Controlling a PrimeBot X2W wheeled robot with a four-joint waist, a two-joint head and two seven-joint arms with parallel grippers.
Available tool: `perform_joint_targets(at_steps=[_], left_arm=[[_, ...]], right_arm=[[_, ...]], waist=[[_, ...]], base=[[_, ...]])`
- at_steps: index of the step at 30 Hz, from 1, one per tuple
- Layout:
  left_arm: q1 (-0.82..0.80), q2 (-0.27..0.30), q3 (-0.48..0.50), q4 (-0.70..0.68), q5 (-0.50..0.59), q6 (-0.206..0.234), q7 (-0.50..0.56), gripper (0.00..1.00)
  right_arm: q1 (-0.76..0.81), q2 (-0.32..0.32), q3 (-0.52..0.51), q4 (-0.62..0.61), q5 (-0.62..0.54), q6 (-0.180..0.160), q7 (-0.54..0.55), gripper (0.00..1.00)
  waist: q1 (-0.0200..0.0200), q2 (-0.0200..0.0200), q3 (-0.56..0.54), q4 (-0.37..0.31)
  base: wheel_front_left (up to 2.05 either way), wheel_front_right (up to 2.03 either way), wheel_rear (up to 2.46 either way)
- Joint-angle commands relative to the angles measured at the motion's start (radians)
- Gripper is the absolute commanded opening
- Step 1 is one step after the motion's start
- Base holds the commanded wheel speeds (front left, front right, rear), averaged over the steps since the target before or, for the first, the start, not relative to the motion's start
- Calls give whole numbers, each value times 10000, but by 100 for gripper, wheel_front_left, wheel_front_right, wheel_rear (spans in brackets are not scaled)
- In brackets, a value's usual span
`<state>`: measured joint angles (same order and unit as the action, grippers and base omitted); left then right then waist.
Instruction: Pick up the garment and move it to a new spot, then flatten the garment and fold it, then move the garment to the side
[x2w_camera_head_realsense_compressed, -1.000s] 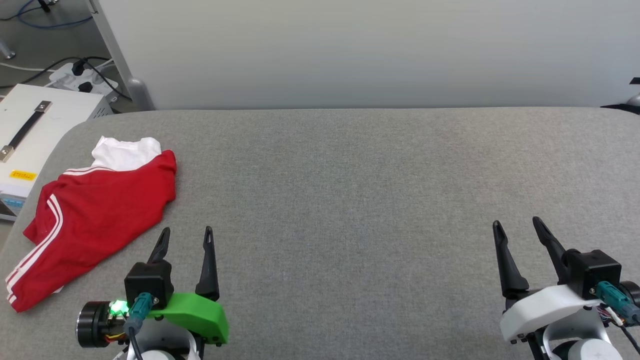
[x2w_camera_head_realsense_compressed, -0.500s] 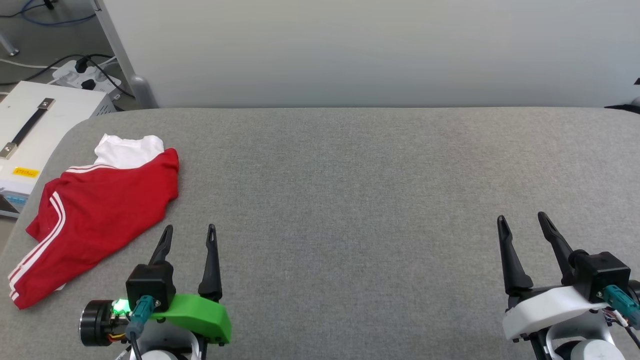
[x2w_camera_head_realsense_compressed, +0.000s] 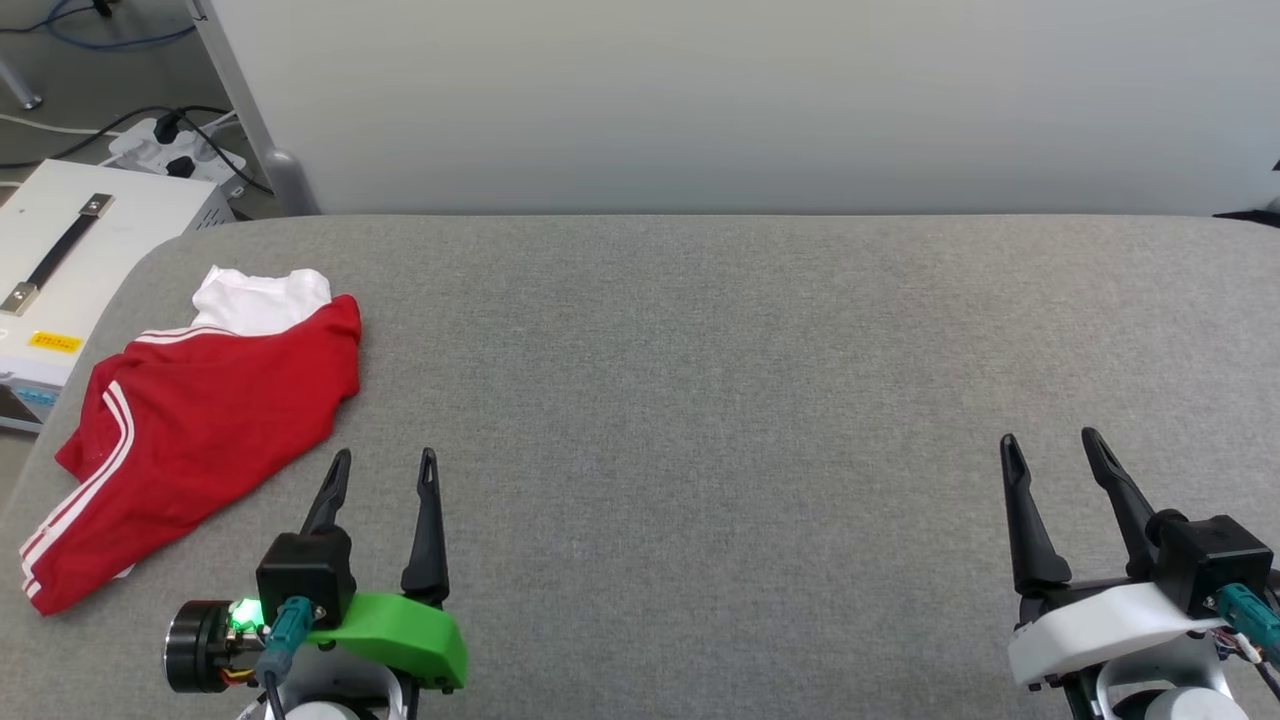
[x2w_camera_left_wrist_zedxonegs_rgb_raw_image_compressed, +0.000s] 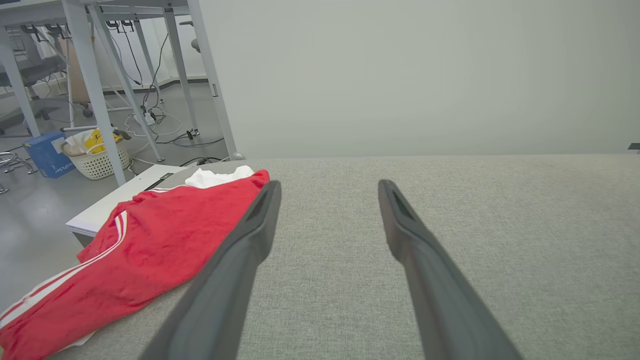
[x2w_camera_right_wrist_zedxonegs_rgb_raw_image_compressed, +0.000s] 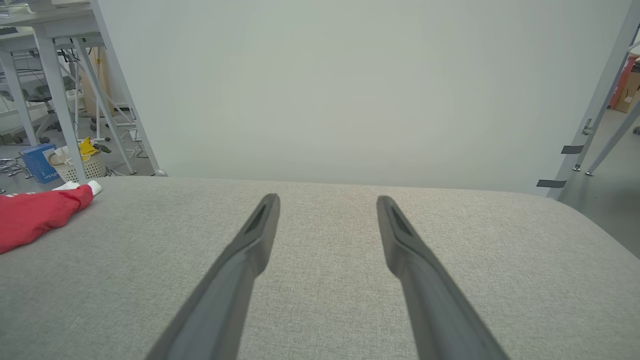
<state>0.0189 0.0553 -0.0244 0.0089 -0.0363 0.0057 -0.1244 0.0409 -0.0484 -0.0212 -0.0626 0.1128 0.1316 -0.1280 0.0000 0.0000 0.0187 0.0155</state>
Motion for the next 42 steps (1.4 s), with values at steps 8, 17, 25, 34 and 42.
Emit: perform_joint_targets(at_steps=[8, 17, 25, 34, 42], left_arm=[[-89, -30, -34, 46, -104, 86, -271, 100], [-96, -33, -58, 86, -100, 95, -455, 100], [-88, -37, -99, 169, -90, 84, -625, 100], [-106, -40, -162, 253, -76, 76, -808, 100], [-105, -43, -186, 345, -80, 96, -973, 100]], right_arm=[[199, -12, -39, -108, 245, -5, -250, 100], [256, -13, -59, -79, 346, -6, -431, 100], [309, -14, -47, -53, 425, -7, -599, 100], [349, -15, -28, -14, 481, -7, -779, 100], [408, -16, -5, 39, 457, -8, -942, 100]], waist=[[0, 0, 32, 29], [0, 0, 70, 56], [0, 0, 72, 80], [0, 0, 107, 109], [0, 0, 129, 137]], base=[[0, 0, 0], [0, 0, 0], [0, 0, 0], [0, 0, 0], [0, 0, 0]])
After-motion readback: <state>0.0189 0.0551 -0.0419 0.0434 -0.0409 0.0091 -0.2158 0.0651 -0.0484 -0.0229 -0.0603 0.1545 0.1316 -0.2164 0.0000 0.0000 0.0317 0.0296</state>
